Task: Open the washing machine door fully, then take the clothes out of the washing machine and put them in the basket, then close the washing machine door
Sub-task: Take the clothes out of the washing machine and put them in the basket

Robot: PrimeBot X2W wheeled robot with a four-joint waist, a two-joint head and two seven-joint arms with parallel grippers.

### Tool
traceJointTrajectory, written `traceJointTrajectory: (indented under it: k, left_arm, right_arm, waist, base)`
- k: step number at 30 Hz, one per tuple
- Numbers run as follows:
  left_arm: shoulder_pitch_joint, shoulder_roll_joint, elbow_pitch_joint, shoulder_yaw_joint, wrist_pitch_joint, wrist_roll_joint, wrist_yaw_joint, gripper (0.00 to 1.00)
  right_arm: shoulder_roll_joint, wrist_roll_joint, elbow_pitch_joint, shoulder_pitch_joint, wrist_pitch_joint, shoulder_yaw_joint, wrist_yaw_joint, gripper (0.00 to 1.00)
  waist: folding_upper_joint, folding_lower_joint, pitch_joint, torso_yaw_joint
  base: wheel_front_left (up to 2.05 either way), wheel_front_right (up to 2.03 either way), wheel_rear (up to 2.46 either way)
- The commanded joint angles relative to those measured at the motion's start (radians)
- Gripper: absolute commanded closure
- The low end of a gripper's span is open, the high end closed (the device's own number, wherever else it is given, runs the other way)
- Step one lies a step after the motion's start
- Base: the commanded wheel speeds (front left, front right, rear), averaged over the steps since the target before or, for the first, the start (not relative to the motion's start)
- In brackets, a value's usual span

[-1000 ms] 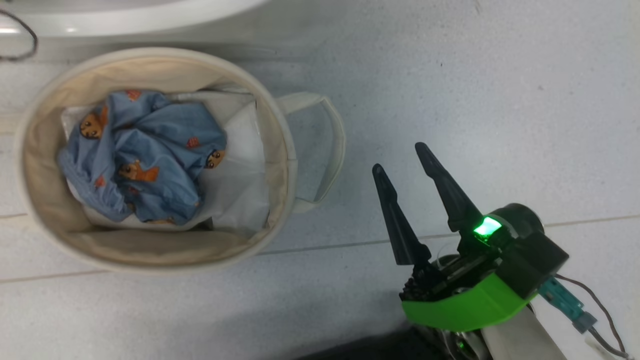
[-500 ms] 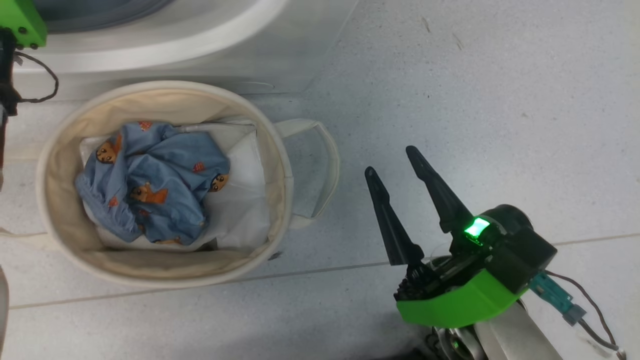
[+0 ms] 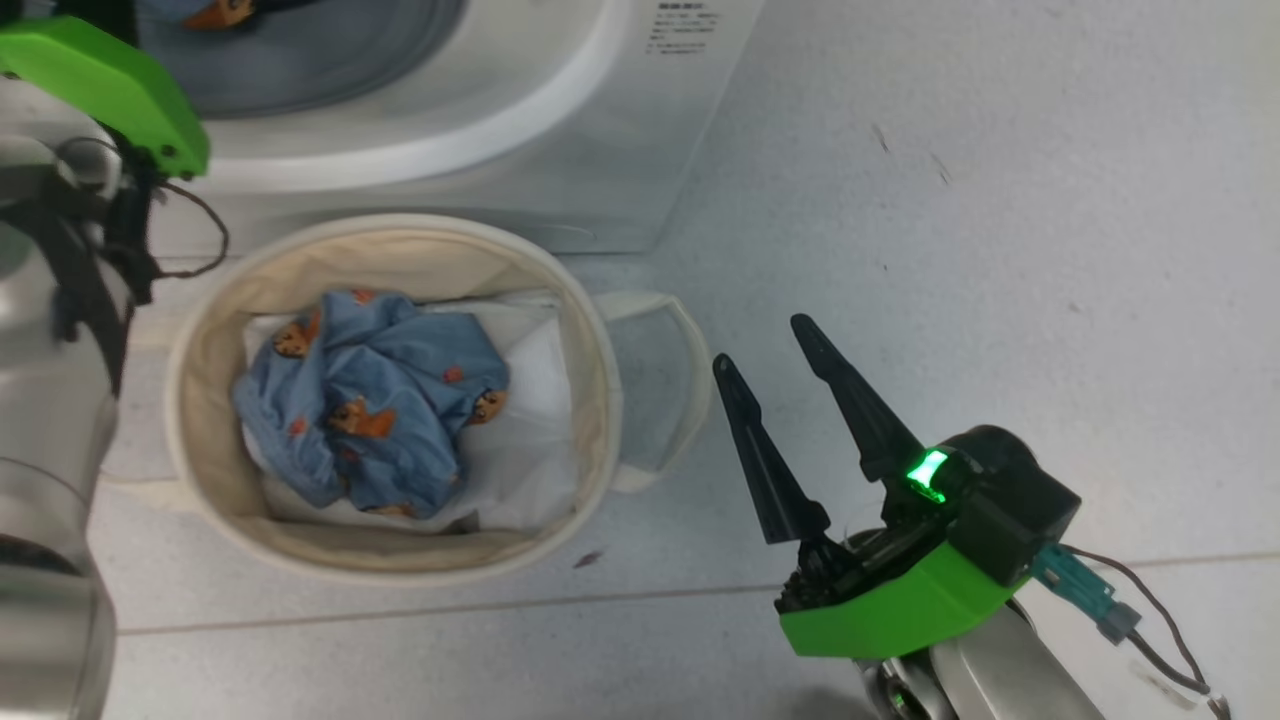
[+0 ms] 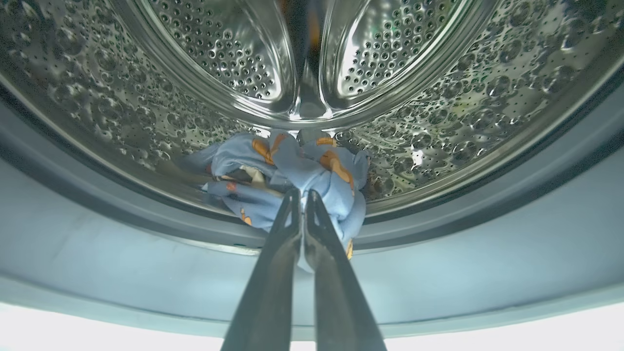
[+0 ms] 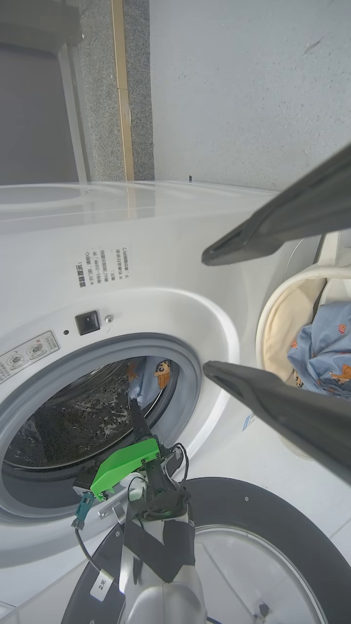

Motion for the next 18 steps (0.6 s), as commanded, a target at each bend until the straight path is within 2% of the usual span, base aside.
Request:
traceJointTrajectory:
  k: [1, 6, 10, 14, 18]
  left_arm:
    - [-0.016, 0.031, -0.026, 0.006, -0.015, -0.005, -0.006, 1.00]
    - [0.026, 0.005, -0.079, -0.017, -0.036, -0.019, -0.013, 1.00]
    - [0.085, -0.014, -0.223, -0.064, -0.017, -0.085, -0.014, 1.00]
    - [0.143, 0.026, -0.431, -0.122, 0.056, -0.174, -0.014, 1.00]
    - [0.188, 0.090, -0.649, -0.132, 0.155, -0.247, -0.014, 1.00]
  right_arm:
    - [0.005, 0.010, -0.025, -0.003, -0.005, 0.023, 0.007, 0.00]
    - [0.005, 0.028, -0.005, -0.010, -0.005, 0.023, 0.007, 0.00]
    - [0.005, 0.050, 0.016, -0.007, -0.005, 0.014, 0.007, 0.00]
    - [0.005, 0.070, 0.038, 0.001, -0.005, 0.003, 0.007, 0.00]
    - [0.005, 0.089, 0.049, 0.012, -0.005, -0.004, 0.007, 0.00]
  waist:
    - [0.0000, 0.0000, -0.024, 0.020]
    - [0.0000, 0.0000, -0.090, 0.058]
    - [0.0000, 0.0000, -0.153, 0.098]
    - [0.0000, 0.0000, -0.220, 0.147]
    - [0.0000, 0.0000, -0.282, 0.196]
  base:
    - [0.00, 0.00, 0.00]
    - [0.00, 0.00, 0.00]
    - [0.00, 0.00, 0.00]
    - [0.00, 0.00, 0.00]
    - [0.00, 0.00, 0.00]
